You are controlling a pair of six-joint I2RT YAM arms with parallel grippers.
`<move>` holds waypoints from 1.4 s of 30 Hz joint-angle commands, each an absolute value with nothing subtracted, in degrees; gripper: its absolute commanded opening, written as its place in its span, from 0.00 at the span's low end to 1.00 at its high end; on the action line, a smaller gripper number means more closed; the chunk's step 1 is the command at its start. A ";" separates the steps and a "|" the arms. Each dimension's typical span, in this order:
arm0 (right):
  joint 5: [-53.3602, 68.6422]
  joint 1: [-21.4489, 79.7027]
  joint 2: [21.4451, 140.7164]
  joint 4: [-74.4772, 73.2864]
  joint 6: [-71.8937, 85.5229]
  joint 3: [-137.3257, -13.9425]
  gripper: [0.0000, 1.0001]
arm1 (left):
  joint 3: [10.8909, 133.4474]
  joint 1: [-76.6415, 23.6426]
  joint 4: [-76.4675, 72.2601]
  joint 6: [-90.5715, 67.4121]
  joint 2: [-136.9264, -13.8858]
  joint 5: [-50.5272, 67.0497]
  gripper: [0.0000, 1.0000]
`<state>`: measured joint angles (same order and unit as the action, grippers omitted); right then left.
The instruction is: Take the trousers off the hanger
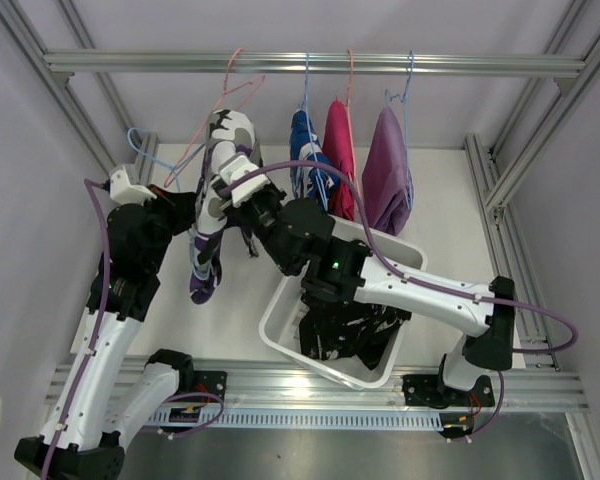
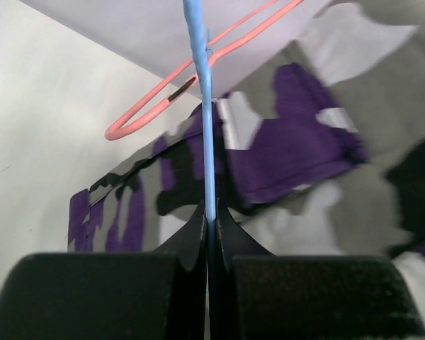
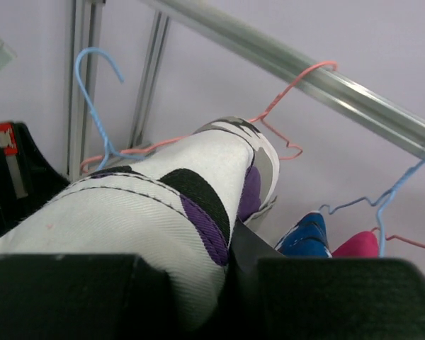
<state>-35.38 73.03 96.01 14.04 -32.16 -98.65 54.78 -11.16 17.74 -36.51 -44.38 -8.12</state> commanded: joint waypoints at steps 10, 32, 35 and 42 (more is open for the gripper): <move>-38.76 72.25 84.11 29.00 -27.34 -86.14 0.00 | 56.60 -10.46 15.64 -35.51 -45.44 -8.00 0.01; -29.28 65.22 98.60 25.14 -13.54 -83.93 0.09 | 56.86 -10.46 15.38 -35.51 -45.44 -6.59 0.01; -25.50 64.60 101.51 24.26 -9.59 -84.02 0.19 | 56.78 -10.46 15.38 -35.42 -45.53 -6.50 0.01; -18.46 63.55 106.26 24.08 -4.14 -83.76 0.37 | 56.78 -10.46 15.29 -35.24 -45.35 -7.03 0.01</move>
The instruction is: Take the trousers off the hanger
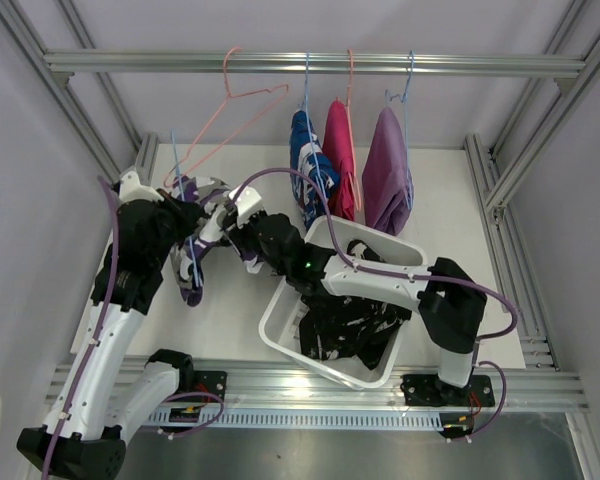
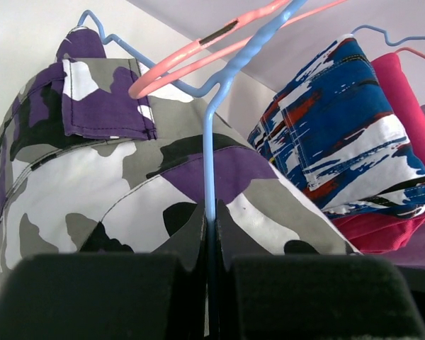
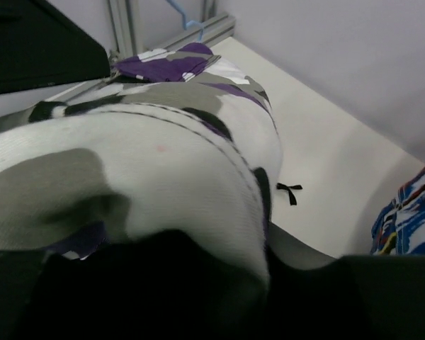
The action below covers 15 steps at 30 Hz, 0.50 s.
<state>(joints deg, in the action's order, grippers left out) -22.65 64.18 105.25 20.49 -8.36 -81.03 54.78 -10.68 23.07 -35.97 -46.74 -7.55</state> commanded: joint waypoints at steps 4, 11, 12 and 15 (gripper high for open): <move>-14.17 63.46 108.80 24.17 -2.90 -83.76 0.57 | 56.78 -10.46 15.47 -35.42 -45.44 -6.94 0.00; -7.57 63.37 113.55 26.71 -0.09 -83.58 0.85 | 56.86 -10.20 15.38 -35.51 -45.44 -6.94 0.01; -6.95 63.28 114.69 27.24 1.39 -83.58 0.91 | 56.78 -10.02 15.38 -35.68 -45.44 -6.86 0.01; -4.84 63.46 117.06 29.35 2.46 -84.20 0.99 | 56.86 -9.58 15.38 -36.12 -45.26 -6.07 0.01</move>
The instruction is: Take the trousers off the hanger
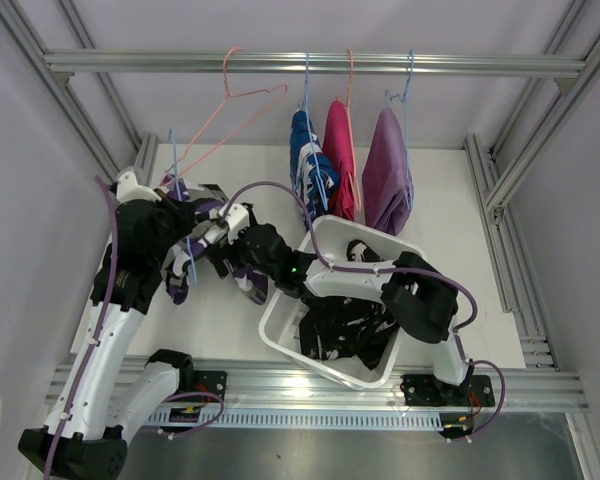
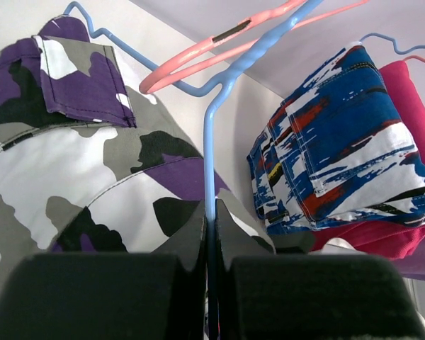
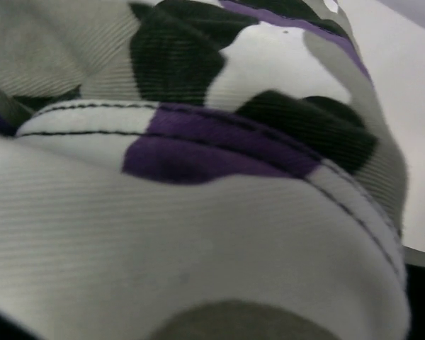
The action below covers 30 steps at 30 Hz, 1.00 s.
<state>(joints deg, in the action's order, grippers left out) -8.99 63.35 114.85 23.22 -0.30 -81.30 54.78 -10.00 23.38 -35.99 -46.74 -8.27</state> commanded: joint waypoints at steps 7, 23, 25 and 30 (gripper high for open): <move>-2.99 63.19 121.19 33.48 3.78 -86.48 0.99 | 57.39 -8.97 15.82 -36.21 -44.56 -5.28 0.01; -10.38 60.74 125.16 44.74 3.51 -87.54 0.46 | 58.01 -8.09 15.73 -37.00 -42.19 -2.29 0.01; -9.67 60.38 122.88 45.00 4.66 -85.45 0.24 | 58.01 -7.47 15.82 -37.26 -42.71 -2.20 0.01; -10.37 60.91 116.03 38.79 3.43 -83.58 0.00 | 57.74 -5.72 15.47 -38.14 -43.33 -0.53 0.01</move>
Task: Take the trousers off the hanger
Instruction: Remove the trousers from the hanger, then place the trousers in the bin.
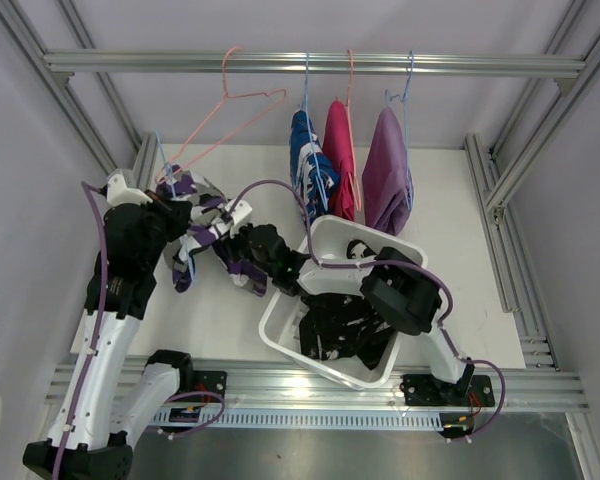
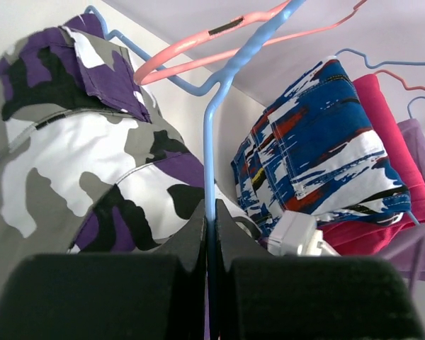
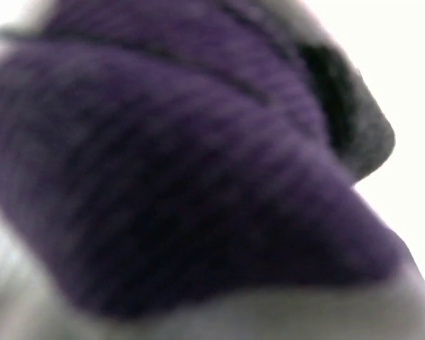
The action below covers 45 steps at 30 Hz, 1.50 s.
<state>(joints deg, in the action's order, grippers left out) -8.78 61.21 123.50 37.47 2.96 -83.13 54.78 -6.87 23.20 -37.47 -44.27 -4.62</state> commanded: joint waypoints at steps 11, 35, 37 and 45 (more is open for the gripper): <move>-23.98 66.62 94.95 15.13 -8.33 -92.81 0.00 | 57.48 -5.36 15.21 -37.44 -44.47 -0.44 0.01; -44.12 74.62 61.72 -2.70 -19.78 -85.97 0.00 | 57.39 -5.36 13.97 -37.44 -48.43 4.31 0.01; -44.03 74.71 59.69 -3.95 -18.64 -81.67 0.00 | 57.48 -5.36 13.97 -37.53 -48.52 4.66 0.01; -42.45 74.71 52.30 -6.76 -9.68 -65.31 0.00 | 57.30 -5.45 13.89 -37.44 -49.48 4.92 0.00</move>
